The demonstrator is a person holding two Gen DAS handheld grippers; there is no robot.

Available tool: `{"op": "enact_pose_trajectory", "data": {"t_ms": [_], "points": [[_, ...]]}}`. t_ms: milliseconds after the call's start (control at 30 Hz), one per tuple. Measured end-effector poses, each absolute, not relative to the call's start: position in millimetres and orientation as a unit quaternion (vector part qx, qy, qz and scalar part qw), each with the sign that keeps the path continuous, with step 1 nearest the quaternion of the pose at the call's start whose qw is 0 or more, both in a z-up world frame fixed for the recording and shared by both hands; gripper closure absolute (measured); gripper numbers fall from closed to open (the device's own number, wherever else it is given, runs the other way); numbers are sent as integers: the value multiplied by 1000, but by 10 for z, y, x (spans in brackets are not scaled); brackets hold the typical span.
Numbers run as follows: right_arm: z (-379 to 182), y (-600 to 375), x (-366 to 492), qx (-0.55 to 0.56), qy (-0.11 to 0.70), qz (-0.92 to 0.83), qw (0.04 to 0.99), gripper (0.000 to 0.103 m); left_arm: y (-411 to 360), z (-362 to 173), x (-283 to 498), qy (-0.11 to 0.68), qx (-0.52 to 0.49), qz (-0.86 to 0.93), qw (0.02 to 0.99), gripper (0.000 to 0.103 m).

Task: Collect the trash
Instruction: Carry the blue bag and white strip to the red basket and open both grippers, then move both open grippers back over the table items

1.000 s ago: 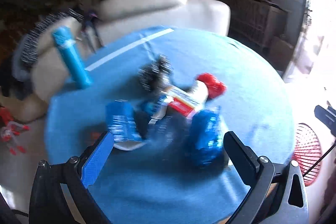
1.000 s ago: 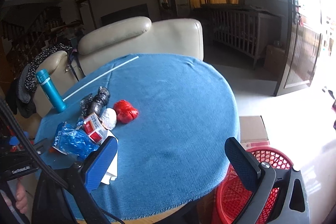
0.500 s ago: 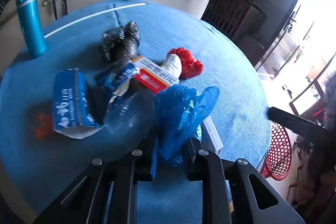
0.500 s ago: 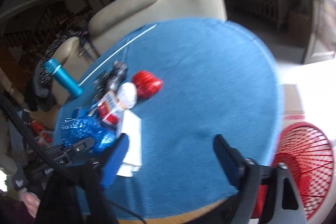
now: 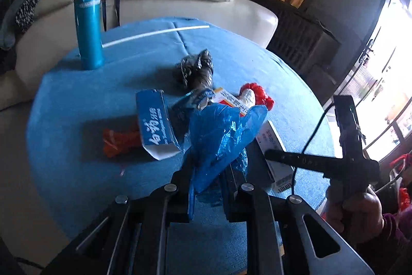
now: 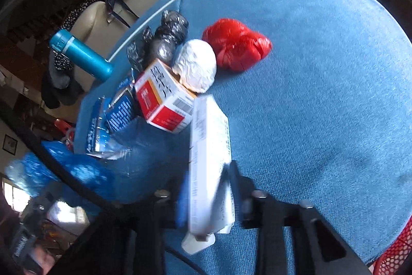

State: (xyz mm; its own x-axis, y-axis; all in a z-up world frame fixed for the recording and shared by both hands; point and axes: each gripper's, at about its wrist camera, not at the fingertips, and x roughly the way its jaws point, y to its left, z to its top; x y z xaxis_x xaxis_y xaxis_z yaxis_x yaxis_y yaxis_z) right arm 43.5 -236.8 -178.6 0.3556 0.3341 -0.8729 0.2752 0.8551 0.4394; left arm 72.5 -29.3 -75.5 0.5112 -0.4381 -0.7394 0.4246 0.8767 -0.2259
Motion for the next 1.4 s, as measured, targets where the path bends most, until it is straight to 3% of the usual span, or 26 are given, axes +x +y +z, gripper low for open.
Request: {"op": "enact_pose_trajectory", "data": {"t_ms": [433,767,1100,1133,1267,1400], "points": [[-1600,-3063,-144,369,506,16,780,87,-838,-647,475,415,43,-298,859,85],[-1189,-3879,-1165,359,454,-83,811,87,-2122,-631,79,417,107,-440,788,85],[-1272,-4801,-2339,417,424,-199,779,84,-3476,-841,-494,443,160,-549,690,84],[-1282,-4870,-2422,425,422,-206,774,84,-3571,-872,-540,446,164,-554,684,83],[-1318,-5087,-2670,447,417,-238,755,83,-3764,-923,-666,442,180,-557,680,51],[-1335,-5185,-2719,458,417,-245,746,77,-3706,-875,-626,426,188,-547,696,46]]}}
